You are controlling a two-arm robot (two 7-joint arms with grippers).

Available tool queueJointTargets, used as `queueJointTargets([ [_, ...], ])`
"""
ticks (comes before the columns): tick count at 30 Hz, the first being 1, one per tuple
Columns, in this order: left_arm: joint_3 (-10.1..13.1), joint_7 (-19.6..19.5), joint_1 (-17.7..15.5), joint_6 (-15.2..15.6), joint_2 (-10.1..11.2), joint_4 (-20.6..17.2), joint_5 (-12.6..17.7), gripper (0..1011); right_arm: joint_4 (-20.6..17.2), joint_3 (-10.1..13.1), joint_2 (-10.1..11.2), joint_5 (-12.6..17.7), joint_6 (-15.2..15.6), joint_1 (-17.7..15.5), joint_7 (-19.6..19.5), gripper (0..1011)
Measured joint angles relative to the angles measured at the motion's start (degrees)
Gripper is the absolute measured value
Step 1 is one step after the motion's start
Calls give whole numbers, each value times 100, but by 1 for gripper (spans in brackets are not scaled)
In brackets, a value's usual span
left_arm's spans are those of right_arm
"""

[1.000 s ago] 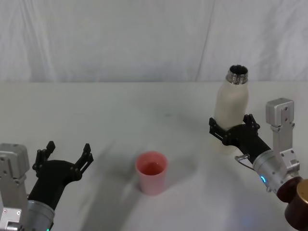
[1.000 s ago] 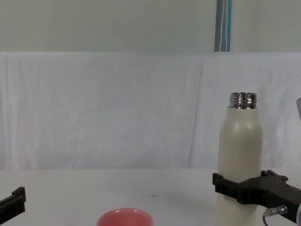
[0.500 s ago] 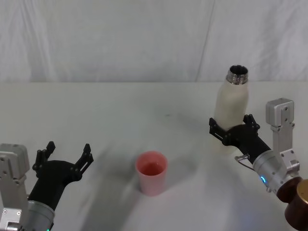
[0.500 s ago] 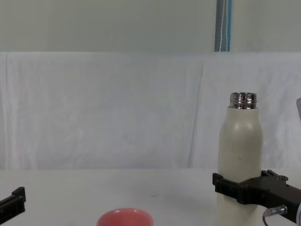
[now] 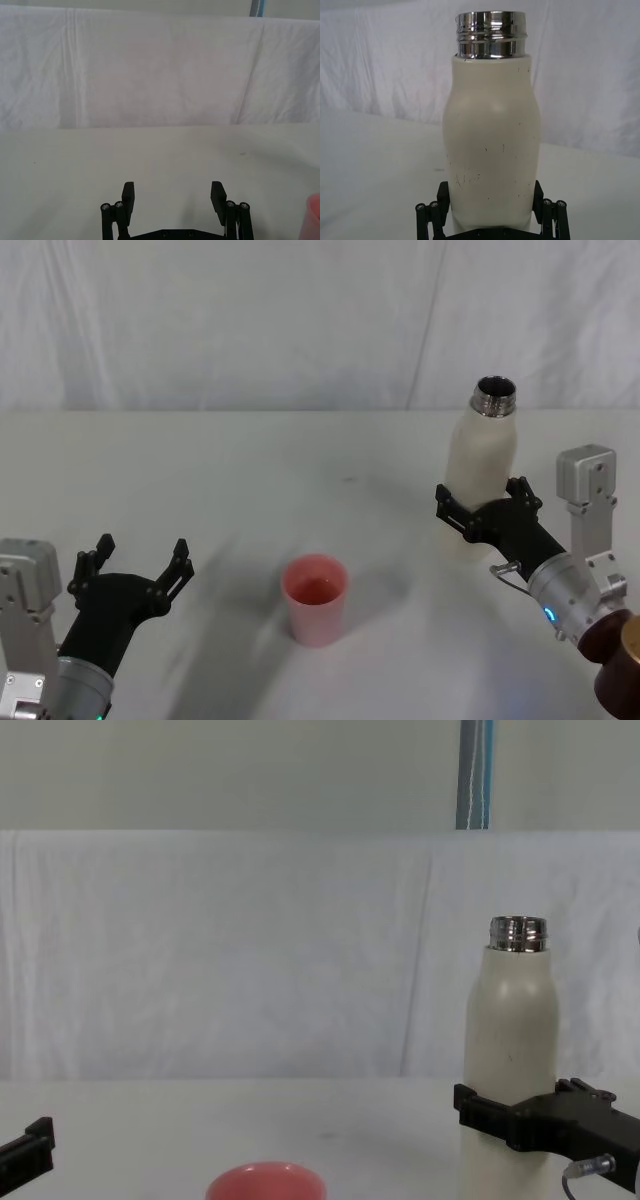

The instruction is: Grasp the thermos with one hand and pour water into the cup lid.

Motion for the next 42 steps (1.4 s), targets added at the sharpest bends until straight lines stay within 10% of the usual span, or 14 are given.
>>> queueJointTargets([
  [42, 0, 0, 0, 0, 0, 0, 0, 1001, -691, 132, 317, 376, 67, -591, 98, 1001],
])
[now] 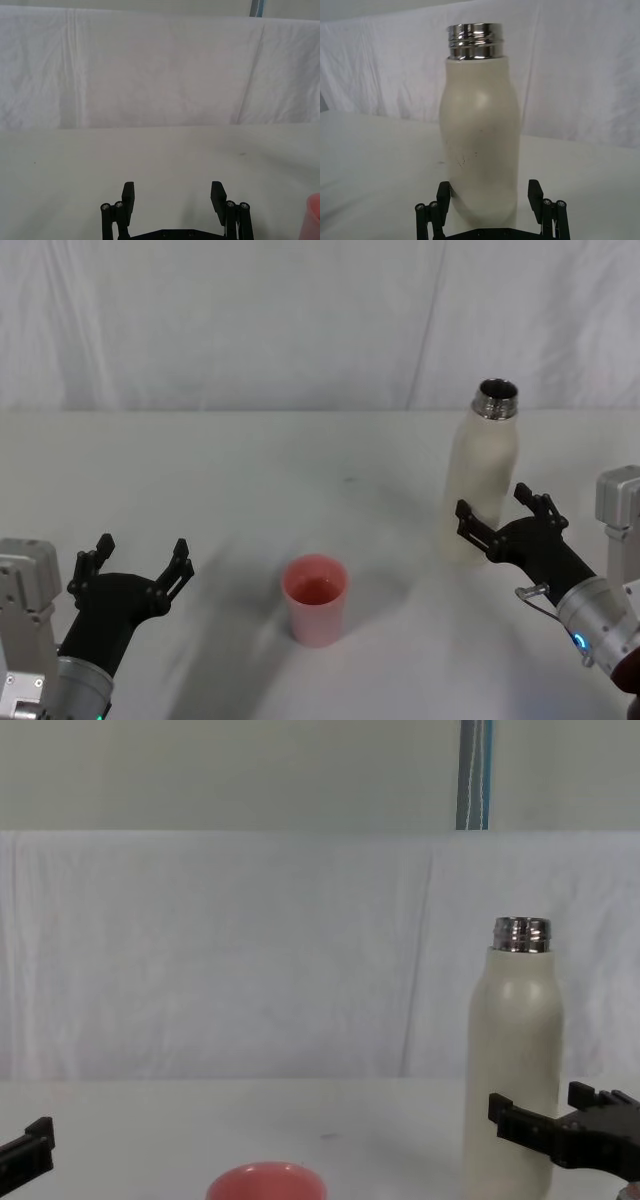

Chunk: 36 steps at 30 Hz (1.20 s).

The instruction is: Grasp the thermos with one hand and pour water into the cup lid.

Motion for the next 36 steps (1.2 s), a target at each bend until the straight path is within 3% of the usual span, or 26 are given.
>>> queueJointTargets([
  [14, 0, 0, 0, 0, 0, 0, 0, 1001, -308, 22, 83, 17, 47, -247, -47, 1000],
  [36, 0, 0, 0, 0, 0, 0, 0, 1001, -1211, 110, 223, 6, -34, -927, -137, 1001],
])
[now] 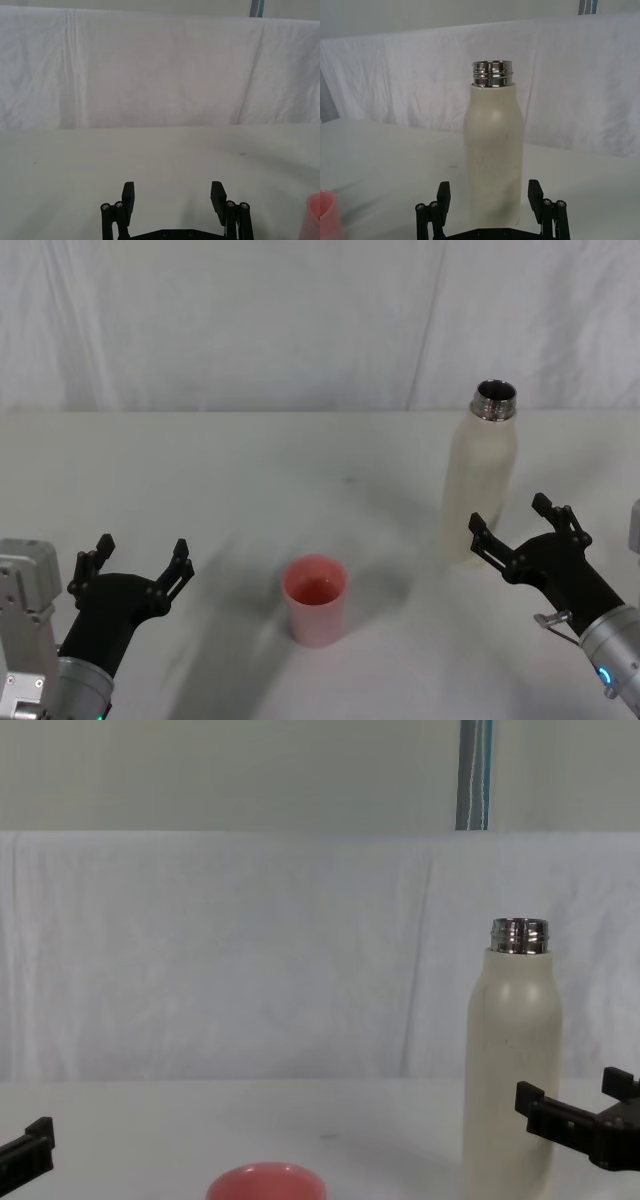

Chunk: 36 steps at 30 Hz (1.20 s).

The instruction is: Grasp the thermos with one hand and pour water into the cup lid.

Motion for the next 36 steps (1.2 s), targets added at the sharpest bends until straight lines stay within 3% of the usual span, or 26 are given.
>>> queueJointTargets([
  [18, 0, 0, 0, 0, 0, 0, 0, 1001, -4, -120, -36, -17, -568, -201, 230, 1000],
  [36, 0, 0, 0, 0, 0, 0, 0, 1001, -3, -304, 26, 39, -706, -268, 432, 1000],
])
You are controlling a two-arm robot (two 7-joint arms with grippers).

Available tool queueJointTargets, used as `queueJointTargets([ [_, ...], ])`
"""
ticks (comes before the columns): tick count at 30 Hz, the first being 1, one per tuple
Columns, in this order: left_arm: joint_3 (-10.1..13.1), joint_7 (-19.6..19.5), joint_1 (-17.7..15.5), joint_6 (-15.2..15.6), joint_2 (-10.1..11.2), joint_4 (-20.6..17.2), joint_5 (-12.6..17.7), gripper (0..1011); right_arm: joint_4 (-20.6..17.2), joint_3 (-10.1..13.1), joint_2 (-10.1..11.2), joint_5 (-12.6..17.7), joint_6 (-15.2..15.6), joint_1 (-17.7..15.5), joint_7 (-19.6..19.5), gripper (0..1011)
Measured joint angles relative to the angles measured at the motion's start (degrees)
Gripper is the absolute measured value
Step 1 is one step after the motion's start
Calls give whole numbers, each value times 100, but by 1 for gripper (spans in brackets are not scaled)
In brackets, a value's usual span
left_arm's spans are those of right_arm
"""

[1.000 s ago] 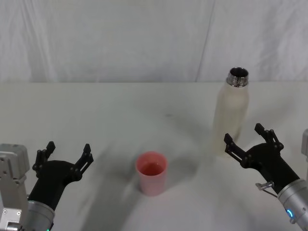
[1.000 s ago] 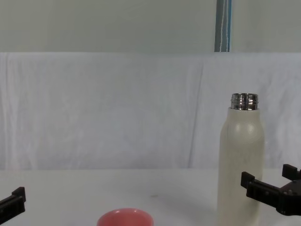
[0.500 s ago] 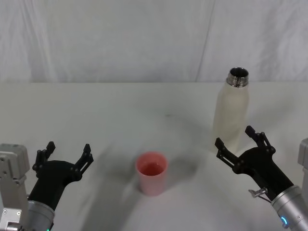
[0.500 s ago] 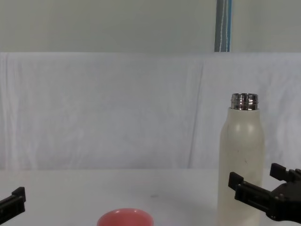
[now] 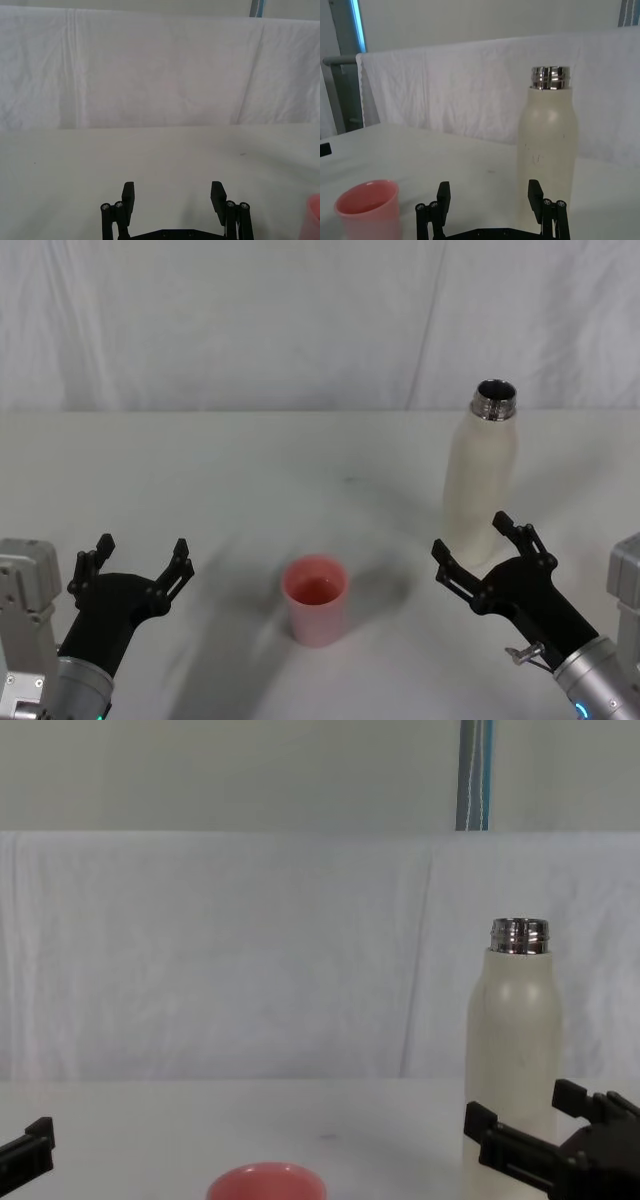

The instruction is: Grasp the thermos with one hand and pour water into the cup lid.

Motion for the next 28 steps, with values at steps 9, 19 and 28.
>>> queueJointTargets([
  [9, 0, 0, 0, 0, 0, 0, 0, 1001, 57, -5, 13, 46, -4, 2, 33, 1001],
  [19, 0, 0, 0, 0, 0, 0, 0, 1001, 51, -1, 9, 39, -2, 6, 29, 1000],
  [28, 0, 0, 0, 0, 0, 0, 0, 1001, 47, 1, 7, 36, 1, 6, 27, 1000],
])
